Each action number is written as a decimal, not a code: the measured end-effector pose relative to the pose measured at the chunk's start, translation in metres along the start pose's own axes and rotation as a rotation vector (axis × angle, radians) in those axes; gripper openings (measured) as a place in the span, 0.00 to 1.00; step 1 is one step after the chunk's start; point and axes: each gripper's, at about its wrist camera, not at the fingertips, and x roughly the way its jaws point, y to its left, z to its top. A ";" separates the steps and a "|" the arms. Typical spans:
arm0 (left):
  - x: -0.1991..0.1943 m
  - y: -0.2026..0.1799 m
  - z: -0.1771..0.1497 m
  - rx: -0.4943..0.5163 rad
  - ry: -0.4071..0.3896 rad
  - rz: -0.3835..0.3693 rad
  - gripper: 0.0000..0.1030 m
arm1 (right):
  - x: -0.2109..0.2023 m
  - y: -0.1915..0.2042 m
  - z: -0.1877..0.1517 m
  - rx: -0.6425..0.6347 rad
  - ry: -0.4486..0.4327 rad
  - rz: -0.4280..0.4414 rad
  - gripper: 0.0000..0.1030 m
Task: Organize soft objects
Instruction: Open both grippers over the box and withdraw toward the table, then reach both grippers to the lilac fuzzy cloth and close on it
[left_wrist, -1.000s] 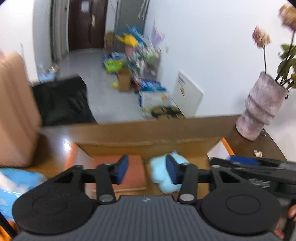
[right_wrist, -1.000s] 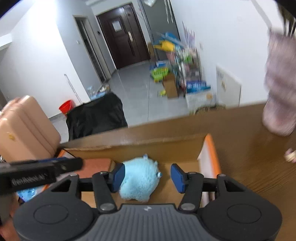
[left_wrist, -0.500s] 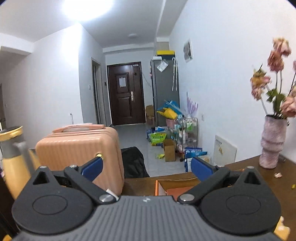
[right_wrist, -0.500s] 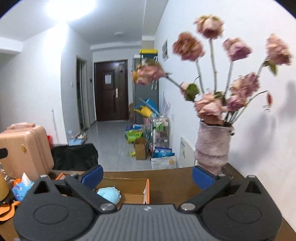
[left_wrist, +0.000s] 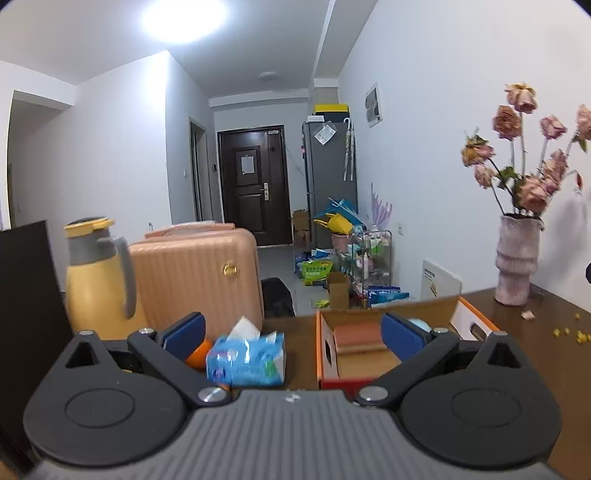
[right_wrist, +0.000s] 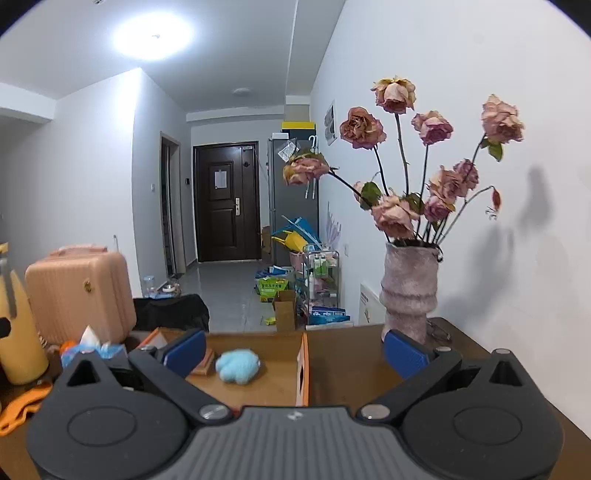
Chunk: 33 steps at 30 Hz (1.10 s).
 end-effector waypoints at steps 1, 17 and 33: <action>-0.008 0.001 -0.006 0.000 0.009 -0.005 1.00 | -0.009 0.001 -0.006 -0.009 -0.001 0.003 1.00; -0.205 0.011 -0.119 0.011 -0.093 0.018 1.00 | -0.198 0.012 -0.138 0.031 0.002 0.128 1.00; -0.237 0.020 -0.187 -0.013 0.046 0.008 1.00 | -0.259 0.053 -0.218 -0.006 0.050 0.135 1.00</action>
